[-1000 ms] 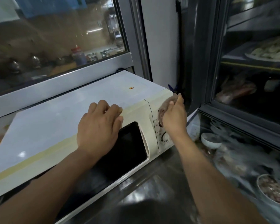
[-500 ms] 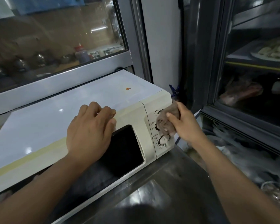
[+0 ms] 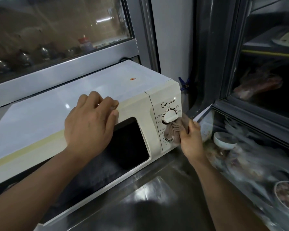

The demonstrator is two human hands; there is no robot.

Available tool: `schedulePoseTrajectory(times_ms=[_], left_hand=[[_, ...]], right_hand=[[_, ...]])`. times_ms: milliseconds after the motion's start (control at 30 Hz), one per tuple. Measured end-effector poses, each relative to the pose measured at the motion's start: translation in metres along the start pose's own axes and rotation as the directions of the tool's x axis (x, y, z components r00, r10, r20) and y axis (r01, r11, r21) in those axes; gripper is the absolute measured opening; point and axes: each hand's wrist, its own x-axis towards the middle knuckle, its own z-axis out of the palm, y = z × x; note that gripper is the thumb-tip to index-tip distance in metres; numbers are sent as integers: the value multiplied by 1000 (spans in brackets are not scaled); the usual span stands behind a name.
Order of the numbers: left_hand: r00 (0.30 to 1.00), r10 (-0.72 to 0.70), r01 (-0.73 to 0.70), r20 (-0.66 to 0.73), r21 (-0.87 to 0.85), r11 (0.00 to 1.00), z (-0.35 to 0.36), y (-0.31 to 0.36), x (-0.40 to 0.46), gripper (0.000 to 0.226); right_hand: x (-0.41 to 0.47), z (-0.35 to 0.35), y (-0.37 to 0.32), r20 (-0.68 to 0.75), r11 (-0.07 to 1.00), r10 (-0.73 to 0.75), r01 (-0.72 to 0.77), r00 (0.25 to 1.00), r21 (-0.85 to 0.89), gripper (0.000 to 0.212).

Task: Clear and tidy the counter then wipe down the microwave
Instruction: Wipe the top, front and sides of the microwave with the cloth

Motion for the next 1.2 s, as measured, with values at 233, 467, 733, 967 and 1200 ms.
schedulePoseTrajectory(times_ms=[233, 467, 733, 967, 1200], left_hand=[[1000, 21, -21, -15, 13, 1000, 1, -1, 0, 31], [1000, 14, -14, -18, 14, 1000, 1, 0, 0, 31], [999, 37, -36, -38, 24, 999, 3, -2, -1, 30], [997, 59, -56, -49, 44, 997, 4, -2, -1, 28], [997, 53, -51, -52, 32, 998, 4, -1, -2, 30]], right_hand=[[-32, 37, -30, -422, 988, -153, 141, 894, -60, 33], [-41, 37, -26, -325, 953, -301, 296, 896, -67, 17], [17, -7, -20, -250, 991, 83, -55, 965, 118, 13], [-18, 20, -20, -344, 994, -108, 106, 933, -23, 11], [-17, 16, -14, -231, 958, -284, 266, 930, -106, 25]])
